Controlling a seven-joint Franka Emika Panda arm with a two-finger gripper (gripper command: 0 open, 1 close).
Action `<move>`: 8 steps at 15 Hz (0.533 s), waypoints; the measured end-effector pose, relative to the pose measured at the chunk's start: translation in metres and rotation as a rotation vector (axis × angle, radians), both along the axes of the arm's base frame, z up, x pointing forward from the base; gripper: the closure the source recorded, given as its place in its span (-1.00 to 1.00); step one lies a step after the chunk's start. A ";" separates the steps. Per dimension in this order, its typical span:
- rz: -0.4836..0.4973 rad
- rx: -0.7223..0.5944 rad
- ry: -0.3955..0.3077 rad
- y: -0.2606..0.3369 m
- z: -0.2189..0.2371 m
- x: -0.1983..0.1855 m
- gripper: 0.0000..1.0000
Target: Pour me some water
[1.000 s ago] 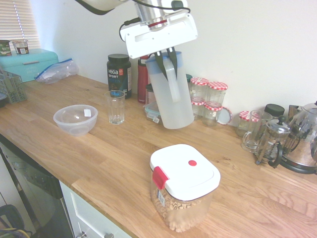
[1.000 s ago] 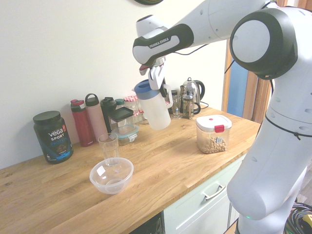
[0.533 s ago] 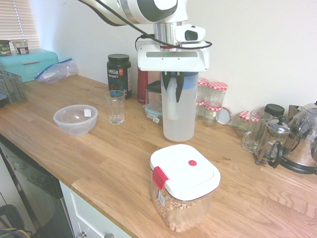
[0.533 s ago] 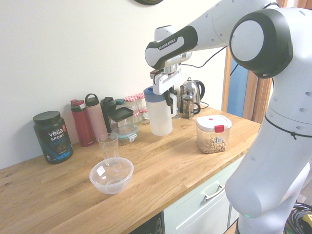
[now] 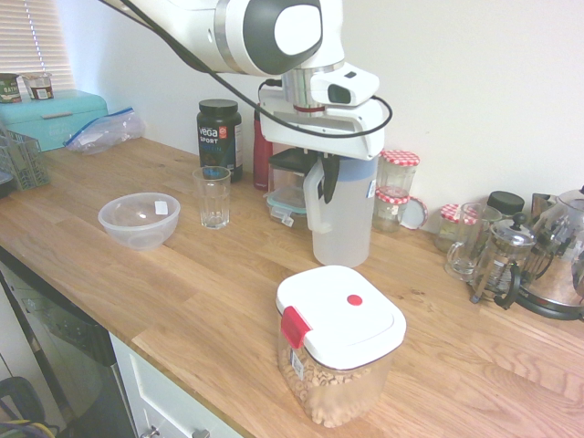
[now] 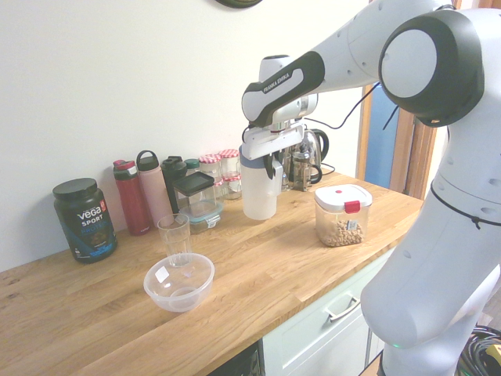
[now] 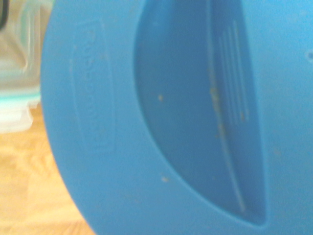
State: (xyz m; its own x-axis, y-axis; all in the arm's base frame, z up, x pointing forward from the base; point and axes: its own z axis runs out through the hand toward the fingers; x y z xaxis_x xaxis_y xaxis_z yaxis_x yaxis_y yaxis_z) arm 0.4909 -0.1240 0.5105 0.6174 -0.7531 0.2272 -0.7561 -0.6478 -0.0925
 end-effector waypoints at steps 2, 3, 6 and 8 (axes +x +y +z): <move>0.003 0.002 0.002 0.006 -0.001 -0.007 1.00; 0.001 0.003 0.005 0.006 -0.001 -0.008 1.00; -0.003 0.011 0.047 0.006 -0.008 -0.010 1.00; -0.004 0.015 0.068 0.006 -0.016 -0.009 1.00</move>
